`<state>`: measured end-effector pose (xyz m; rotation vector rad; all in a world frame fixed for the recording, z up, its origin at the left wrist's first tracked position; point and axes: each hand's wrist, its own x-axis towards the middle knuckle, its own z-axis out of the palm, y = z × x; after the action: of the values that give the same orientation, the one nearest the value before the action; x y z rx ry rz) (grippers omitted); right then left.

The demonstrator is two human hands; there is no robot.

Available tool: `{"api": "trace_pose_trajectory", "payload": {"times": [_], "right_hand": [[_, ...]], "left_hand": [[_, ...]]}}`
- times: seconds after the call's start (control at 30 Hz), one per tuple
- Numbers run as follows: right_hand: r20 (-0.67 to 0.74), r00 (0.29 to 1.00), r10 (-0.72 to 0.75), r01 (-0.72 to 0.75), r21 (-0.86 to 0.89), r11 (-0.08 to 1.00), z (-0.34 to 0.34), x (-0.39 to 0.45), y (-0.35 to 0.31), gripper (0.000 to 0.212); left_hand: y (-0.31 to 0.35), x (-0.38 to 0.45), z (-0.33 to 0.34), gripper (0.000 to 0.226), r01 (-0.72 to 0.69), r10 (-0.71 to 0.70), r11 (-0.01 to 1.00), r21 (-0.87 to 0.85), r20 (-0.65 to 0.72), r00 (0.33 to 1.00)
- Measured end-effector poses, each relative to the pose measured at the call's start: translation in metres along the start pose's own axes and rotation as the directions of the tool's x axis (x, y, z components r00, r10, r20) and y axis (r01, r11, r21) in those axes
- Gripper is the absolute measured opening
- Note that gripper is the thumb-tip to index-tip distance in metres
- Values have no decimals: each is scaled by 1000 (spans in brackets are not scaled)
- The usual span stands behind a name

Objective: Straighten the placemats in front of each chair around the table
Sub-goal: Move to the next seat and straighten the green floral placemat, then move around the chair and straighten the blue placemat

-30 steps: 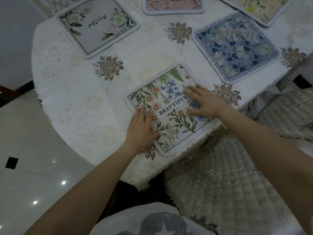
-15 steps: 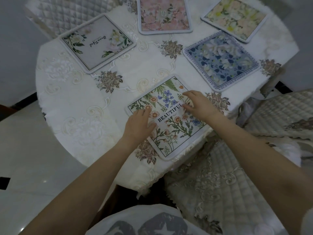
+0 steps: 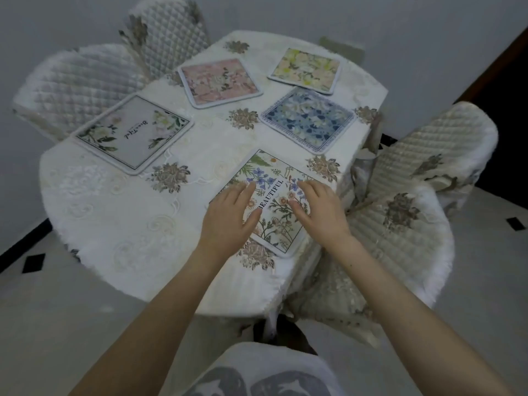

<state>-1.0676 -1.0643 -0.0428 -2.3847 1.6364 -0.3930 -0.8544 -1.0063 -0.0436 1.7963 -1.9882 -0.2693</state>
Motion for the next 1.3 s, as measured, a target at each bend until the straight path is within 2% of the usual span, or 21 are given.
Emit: {"api": "trace_pose_trajectory", "payload": {"times": [0.13, 0.3, 0.53, 0.67, 0.87, 1.07, 1.13, 1.3], "right_hand": [[-6, 982, 188, -188, 5, 982, 7, -81, -17, 54], [-33, 920, 390, -390, 13, 921, 14, -173, -23, 55], [-192, 860, 474, -484, -6, 875, -11, -240, -5, 51], [-274, 798, 536, -557, 0, 830, -32, -263, 21, 50], [-302, 736, 606, -638, -8, 770, -57, -316, 90, 51], [-264, 725, 636, -664, -23, 747, -89, -378, 193, 48], [-230, 728, 646, -669, -36, 742, -103, -393, 226, 49], [-184, 763, 620, -637, -44, 770, -133, -403, 297, 49]], "left_hand": [[3, -46, 1, 59, -73, 71, 997, 9, 132, 989], [10, -93, 11, 58, -187, 180, 982, 7, 234, 955], [56, -103, 25, 60, -316, 319, 947, -61, 294, 901], [103, -91, 35, 63, -414, 414, 908, -63, 282, 865], [203, -80, 77, 60, -517, 519, 850, -100, 324, 791], [326, -85, 140, 60, -575, 588, 804, -152, 346, 731], [367, -87, 160, 58, -572, 587, 805, -160, 356, 727], [436, -76, 191, 61, -535, 537, 837, -115, 356, 764]]}}
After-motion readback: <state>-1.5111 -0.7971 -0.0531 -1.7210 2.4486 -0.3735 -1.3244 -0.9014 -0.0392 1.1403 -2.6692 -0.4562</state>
